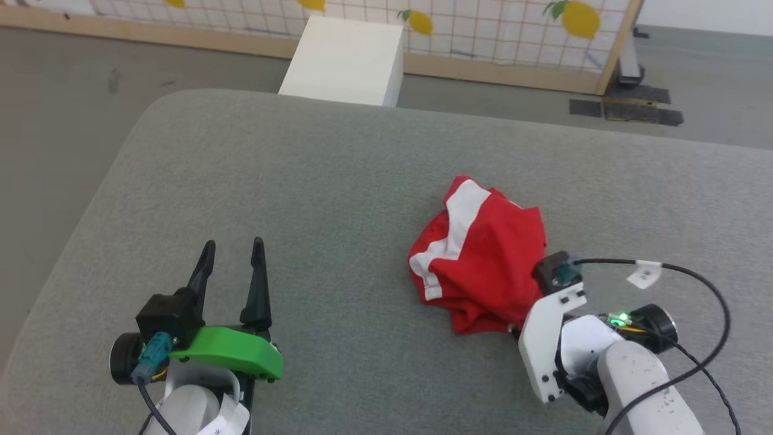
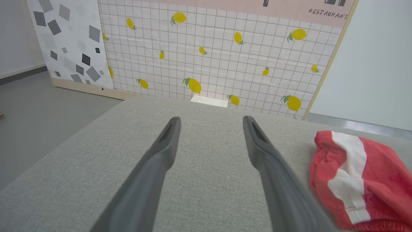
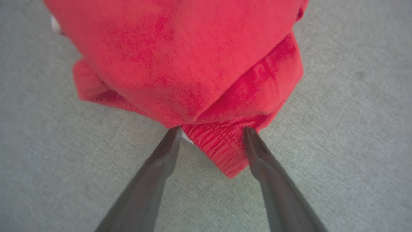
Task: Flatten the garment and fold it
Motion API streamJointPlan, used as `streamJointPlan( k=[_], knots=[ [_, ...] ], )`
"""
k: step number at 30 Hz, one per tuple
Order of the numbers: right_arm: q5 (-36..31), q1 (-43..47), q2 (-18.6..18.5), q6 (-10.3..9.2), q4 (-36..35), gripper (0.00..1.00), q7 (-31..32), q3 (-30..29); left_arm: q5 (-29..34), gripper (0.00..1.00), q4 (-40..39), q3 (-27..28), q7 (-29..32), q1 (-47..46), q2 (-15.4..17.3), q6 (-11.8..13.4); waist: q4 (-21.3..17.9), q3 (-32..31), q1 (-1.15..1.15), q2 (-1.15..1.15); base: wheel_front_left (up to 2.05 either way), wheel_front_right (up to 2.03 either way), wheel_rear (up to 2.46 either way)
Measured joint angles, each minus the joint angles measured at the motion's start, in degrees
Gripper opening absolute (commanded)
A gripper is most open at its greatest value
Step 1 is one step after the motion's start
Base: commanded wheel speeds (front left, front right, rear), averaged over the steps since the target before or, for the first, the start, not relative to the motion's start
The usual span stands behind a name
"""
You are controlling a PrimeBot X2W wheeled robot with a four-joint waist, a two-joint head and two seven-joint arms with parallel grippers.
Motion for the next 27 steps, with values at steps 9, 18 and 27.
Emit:
streamJointPlan(
  k=[9, 18, 27],
  knots=[
    [2.4, -1.2, -2.0, 0.0, 1.0, 0.0, 5.1, 2.6, 2.3, 1.0, 0.5, 2.5, 0.0, 0.0, -2.0, -1.5, 1.5, 1.6, 0.0, 0.0, 0.0, 0.0, 0.0],
    [9.7, -1.3, -0.9, 0.0, -6.1, 0.0, -4.0, -7.3, 3.0, 1.0, 1.7, 3.9, 0.0, 0.2, -2.8, -3.2, -1.3, 0.8, 0.0, 0.0, 0.0, 0.0, 0.0],
    [7.1, 7.2, -0.4, 0.0, -13.0, 0.0, -5.1, -25.2, 3.4, 1.0, 2.2, 4.2, 0.0, 0.2, -3.2, -4.5, -4.4, -0.8, 0.0, 0.0, 0.0, 0.0, 0.0]
  ],
)
